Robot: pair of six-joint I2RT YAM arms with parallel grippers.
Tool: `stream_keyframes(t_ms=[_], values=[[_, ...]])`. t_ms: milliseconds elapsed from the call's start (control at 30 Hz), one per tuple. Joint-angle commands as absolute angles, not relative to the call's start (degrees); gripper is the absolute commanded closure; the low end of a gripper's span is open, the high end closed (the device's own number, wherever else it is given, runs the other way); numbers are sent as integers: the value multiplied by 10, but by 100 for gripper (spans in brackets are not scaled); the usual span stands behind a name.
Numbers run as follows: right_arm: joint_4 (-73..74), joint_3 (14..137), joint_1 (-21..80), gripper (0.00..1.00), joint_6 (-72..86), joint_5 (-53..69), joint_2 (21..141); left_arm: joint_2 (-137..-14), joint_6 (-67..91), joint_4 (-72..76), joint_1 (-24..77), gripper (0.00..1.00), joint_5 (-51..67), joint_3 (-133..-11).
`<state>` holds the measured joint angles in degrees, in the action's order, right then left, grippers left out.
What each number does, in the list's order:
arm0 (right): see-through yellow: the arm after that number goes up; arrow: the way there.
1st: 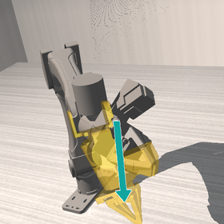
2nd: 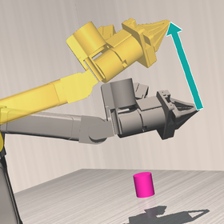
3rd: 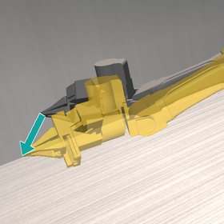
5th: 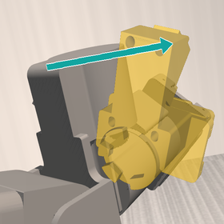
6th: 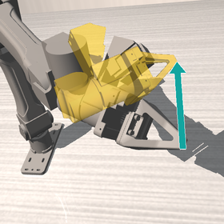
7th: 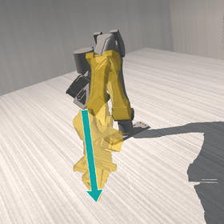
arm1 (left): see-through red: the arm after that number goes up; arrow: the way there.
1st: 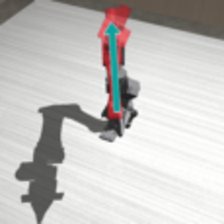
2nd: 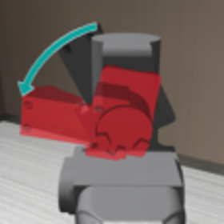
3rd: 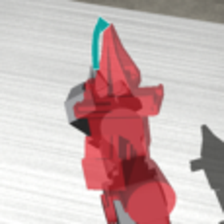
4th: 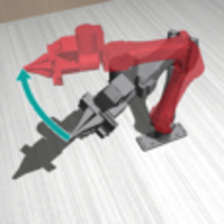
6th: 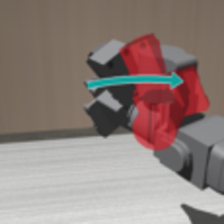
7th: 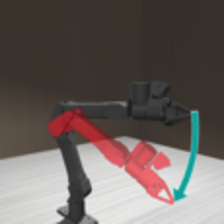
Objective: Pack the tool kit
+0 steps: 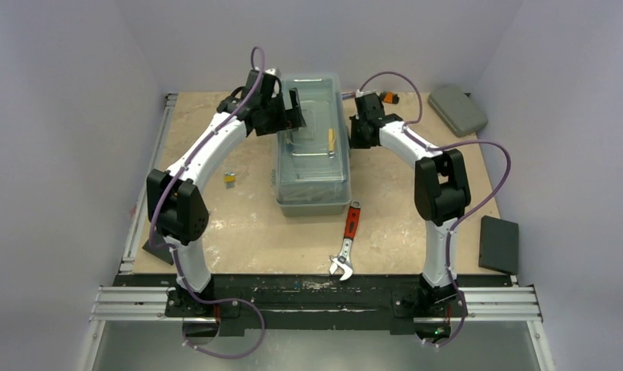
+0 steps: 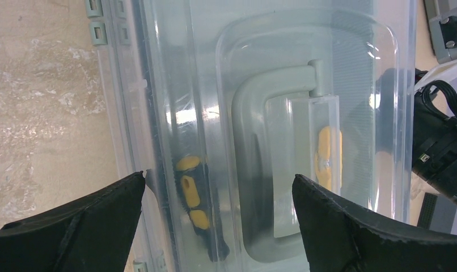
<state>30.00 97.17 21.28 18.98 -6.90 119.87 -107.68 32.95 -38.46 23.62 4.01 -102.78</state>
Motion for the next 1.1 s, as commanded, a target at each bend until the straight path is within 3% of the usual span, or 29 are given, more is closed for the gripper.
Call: stream_keyframes(t_ms=[0,367,767,867,967,1067], values=[[69,904,259,100,248,213,1224,-1112,322,-402,252,2,80,-1001],[22,854,249,100,257,211,1178,-1119,324,-397,253,2,96,-1001],[59,730,241,99,222,3,943,-996,319,-426,252,0,28,-1012],[60,696,241,89,230,-35,874,-935,319,-433,252,0,3,-997],[56,652,241,63,236,-68,797,-865,315,-433,251,0,-41,-964],[24,601,241,30,237,-87,721,-790,317,-427,249,0,-81,-913]])
